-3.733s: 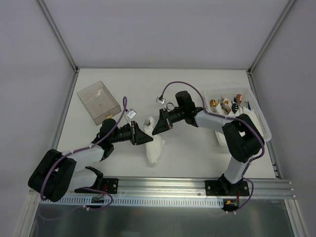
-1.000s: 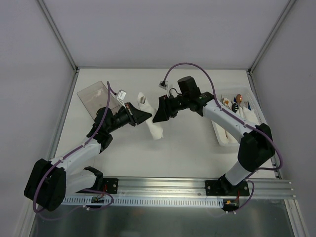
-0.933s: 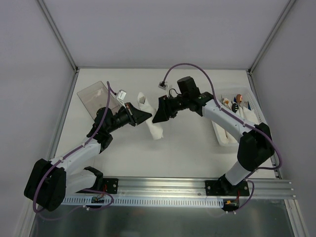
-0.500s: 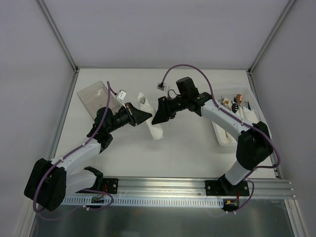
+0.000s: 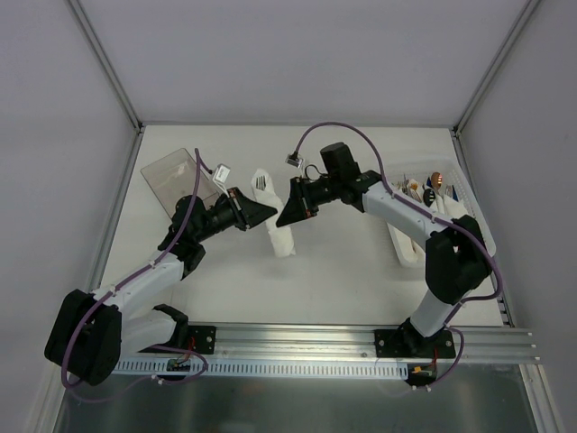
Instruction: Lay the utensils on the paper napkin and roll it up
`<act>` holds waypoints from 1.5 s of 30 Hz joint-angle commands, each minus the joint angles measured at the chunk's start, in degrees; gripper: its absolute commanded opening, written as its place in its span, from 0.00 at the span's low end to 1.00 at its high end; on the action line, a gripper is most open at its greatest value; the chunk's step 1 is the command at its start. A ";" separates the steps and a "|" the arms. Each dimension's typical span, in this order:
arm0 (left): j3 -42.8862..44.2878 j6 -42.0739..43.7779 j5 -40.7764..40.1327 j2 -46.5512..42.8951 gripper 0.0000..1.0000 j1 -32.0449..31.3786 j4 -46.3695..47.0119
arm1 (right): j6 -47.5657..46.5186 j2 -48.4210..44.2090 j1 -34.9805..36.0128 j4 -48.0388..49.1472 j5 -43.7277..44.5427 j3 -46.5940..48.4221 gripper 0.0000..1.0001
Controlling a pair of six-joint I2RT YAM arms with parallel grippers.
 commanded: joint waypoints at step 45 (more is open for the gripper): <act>8.51 13.09 4.46 0.56 0.99 0.43 -21.62 | -80.79 6.15 -60.28 -81.64 1.94 23.02 0.00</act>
